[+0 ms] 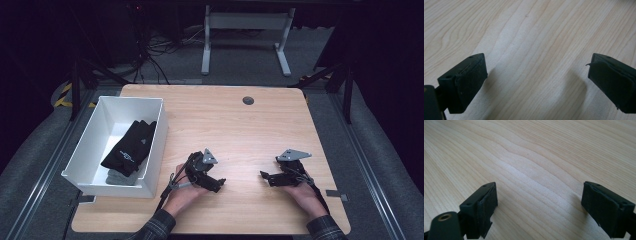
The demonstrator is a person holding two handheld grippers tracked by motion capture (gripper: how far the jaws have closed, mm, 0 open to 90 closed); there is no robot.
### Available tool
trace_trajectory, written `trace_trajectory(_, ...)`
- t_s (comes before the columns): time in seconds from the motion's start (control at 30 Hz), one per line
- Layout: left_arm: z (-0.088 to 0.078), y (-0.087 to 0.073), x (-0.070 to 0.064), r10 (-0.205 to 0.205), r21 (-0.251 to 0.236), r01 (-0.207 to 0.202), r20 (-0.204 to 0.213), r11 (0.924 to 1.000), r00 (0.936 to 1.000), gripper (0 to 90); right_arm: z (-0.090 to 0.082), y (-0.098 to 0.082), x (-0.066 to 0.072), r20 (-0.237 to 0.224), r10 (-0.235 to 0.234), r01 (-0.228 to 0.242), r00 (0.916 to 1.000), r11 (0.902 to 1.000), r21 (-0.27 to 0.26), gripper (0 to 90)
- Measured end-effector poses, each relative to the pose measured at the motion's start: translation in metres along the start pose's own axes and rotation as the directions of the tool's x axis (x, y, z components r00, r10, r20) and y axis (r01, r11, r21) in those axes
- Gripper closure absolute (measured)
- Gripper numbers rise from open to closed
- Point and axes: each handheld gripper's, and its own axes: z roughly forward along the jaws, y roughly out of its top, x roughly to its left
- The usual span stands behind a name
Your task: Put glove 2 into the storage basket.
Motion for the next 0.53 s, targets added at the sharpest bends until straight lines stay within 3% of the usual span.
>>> trace_trajectory(0.13,0.0034,-0.0022,-0.0025,0.028,0.006,-0.028,-0.022,0.9996,0.9994,0.5,0.0000,0.0000,0.0001,0.000,0.001,-0.001,1.0000,1.0000,0.000,13.9)
trace_trajectory(0.53,0.0035,-0.0024,-0.0029,0.040,0.002,-0.040,-0.014,0.9992,0.9991,0.4,0.0000,0.0000,0.0001,-0.001,0.000,0.000,1.0000,1.0000,0.000,13.9)
